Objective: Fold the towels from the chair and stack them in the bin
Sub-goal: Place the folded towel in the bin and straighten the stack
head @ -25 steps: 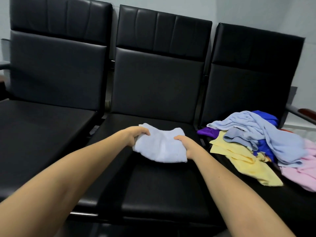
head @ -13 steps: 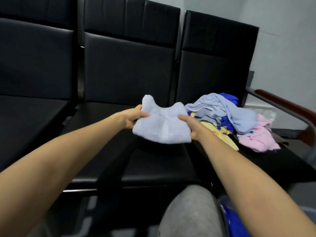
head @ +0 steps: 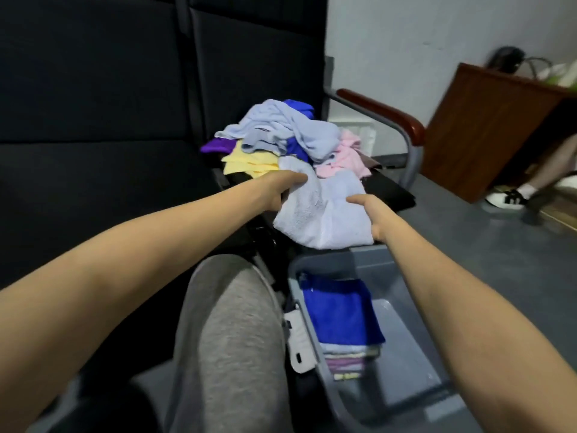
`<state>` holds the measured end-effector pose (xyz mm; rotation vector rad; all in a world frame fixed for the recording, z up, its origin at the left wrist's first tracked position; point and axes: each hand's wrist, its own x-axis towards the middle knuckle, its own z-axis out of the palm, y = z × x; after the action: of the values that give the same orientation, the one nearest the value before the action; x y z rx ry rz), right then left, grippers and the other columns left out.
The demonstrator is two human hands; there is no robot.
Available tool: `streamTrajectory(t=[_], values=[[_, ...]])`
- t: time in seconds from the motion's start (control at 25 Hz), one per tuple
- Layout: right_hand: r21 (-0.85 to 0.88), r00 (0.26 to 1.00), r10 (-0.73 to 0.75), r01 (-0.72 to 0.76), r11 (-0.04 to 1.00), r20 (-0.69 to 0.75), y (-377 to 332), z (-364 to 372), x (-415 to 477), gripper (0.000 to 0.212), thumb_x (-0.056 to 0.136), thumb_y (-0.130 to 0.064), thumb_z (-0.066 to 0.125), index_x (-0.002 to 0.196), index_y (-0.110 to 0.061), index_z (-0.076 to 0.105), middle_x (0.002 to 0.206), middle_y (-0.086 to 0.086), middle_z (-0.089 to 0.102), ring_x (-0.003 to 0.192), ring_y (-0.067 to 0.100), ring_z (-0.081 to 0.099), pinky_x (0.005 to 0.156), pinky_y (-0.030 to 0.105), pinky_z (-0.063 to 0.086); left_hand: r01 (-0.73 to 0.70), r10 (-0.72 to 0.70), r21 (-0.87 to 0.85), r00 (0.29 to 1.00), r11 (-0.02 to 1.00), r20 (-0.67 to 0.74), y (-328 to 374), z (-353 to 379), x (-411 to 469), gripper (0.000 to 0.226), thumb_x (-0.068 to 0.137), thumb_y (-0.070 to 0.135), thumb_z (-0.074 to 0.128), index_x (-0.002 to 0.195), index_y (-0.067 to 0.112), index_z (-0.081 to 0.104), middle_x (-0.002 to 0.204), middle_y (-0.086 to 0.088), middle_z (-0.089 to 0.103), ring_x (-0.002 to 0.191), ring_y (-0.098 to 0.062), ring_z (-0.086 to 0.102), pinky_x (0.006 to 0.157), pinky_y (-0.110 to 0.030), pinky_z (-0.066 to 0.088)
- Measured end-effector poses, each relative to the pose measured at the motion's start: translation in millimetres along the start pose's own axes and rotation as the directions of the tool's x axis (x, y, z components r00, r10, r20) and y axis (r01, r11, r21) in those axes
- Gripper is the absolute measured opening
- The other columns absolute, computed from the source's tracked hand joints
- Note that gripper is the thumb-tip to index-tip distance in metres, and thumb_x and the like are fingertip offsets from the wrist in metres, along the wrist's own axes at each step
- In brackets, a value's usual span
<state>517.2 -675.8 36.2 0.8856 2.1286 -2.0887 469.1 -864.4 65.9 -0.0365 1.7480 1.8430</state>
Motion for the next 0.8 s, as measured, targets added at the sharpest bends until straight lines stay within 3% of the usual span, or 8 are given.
streamTrajectory(t=[0.16, 0.32, 0.44, 0.52, 0.56, 0.64, 0.76, 0.8], values=[[0.049, 0.993, 0.081, -0.077, 0.996, -0.086, 53, -66, -4, 0.038, 0.089, -0.034, 0.061, 0.115, -0.007, 0.058, 0.105, 0.014, 0.065, 0.103, 0.031, 0.060, 0.096, 0.042, 0.046, -0.042, 0.042, -0.011, 0.999, 0.999, 0.003, -58, 61, 14, 0.039, 0.090, -0.003, 0.048, 0.129, 0.001, 0.045, 0.109, -0.016, 0.055, 0.100, -0.031, 0.057, 0.080, -0.040, 0.048], [0.011, 0.985, 0.150, -0.150, 0.989, -0.081, 97, -92, 3, 0.032, 0.090, -0.023, 0.058, 0.120, -0.011, 0.056, 0.112, 0.016, 0.063, 0.103, 0.032, 0.060, 0.090, 0.041, 0.047, -0.024, 0.015, -0.113, 0.997, 0.993, -0.078, -122, 88, 28, 0.029, 0.094, -0.005, 0.036, 0.087, 0.019, 0.049, 0.084, -0.005, 0.050, 0.074, -0.020, 0.051, 0.059, -0.027, 0.045], [-0.043, 0.990, 0.139, -0.141, 0.989, -0.038, 112, -98, 18, 0.024, 0.092, -0.019, 0.055, 0.116, -0.017, 0.057, 0.110, 0.012, 0.063, 0.100, 0.030, 0.060, 0.089, 0.040, 0.047, 0.001, -0.007, -0.055, 0.995, 0.999, -0.104, -153, 91, 43, 0.039, 0.089, -0.006, 0.046, 0.121, 0.016, 0.048, 0.110, -0.007, 0.057, 0.093, -0.024, 0.056, 0.074, -0.033, 0.050], [-0.221, 0.984, 0.169, -0.176, 0.959, -0.048, 121, -99, 29, 0.017, 0.092, -0.018, 0.056, 0.108, -0.011, 0.058, 0.108, 0.012, 0.062, 0.093, 0.027, 0.059, 0.087, 0.037, 0.046, 0.216, -0.207, 0.097, 0.974, 0.972, -0.096, -160, 84, 56, 0.075, 0.082, 0.003, 0.065, 0.144, 0.013, 0.022, 0.129, -0.013, 0.049, 0.109, -0.032, 0.056, 0.087, -0.045, 0.050], [-0.377, 0.979, 0.185, -0.203, 0.904, -0.082, 126, -99, 34, 0.018, 0.092, -0.017, 0.057, 0.106, -0.006, 0.059, 0.106, 0.011, 0.060, 0.091, 0.026, 0.058, 0.085, 0.035, 0.045, 0.323, -0.311, 0.204, 0.946, 0.924, -0.090, -164, 81, 62, 0.087, 0.078, 0.010, 0.071, 0.146, 0.010, 0.017, 0.134, -0.016, 0.047, 0.113, -0.036, 0.055, 0.091, -0.050, 0.049], [-0.616, 0.971, 0.186, -0.238, 0.751, -0.148, 134, -96, 45, 0.028, 0.093, -0.015, 0.055, 0.113, 0.004, 0.058, 0.111, 0.013, 0.058, 0.095, 0.026, 0.057, 0.082, 0.034, 0.044, 0.349, -0.314, 0.469, 0.937, 0.812, -0.152, -173, 83, 70, 0.090, 0.078, 0.015, 0.070, 0.148, 0.008, 0.014, 0.137, -0.019, 0.045, 0.119, -0.038, 0.053, 0.094, -0.046, 0.047], [-0.677, 0.977, 0.146, -0.215, 0.704, -0.159, 132, -83, 51, 0.030, 0.092, -0.013, 0.053, 0.116, 0.004, 0.057, 0.115, 0.017, 0.058, 0.092, 0.025, 0.053, 0.075, 0.031, 0.042, 0.238, -0.069, 0.858, 0.970, 0.455, -0.232, -176, 104, 65, 0.066, 0.096, 0.016, 0.047, 0.149, 0.017, 0.008, 0.150, -0.014, 0.020, 0.134, -0.032, 0.032, 0.101, -0.038, 0.034], [-0.677, 0.981, 0.116, -0.189, 0.711, -0.153, 129, -80, 51, 0.025, 0.090, -0.012, 0.052, 0.109, 0.002, 0.060, 0.109, 0.017, 0.060, 0.088, 0.025, 0.053, 0.072, 0.030, 0.042, 0.209, 0.003, 0.892, 0.973, 0.401, -0.229, -178, 111, 65, 0.062, 0.096, 0.016, 0.045, 0.148, 0.021, 0.011, 0.152, -0.012, 0.011, 0.136, -0.032, 0.025, 0.104, -0.040, 0.031]])
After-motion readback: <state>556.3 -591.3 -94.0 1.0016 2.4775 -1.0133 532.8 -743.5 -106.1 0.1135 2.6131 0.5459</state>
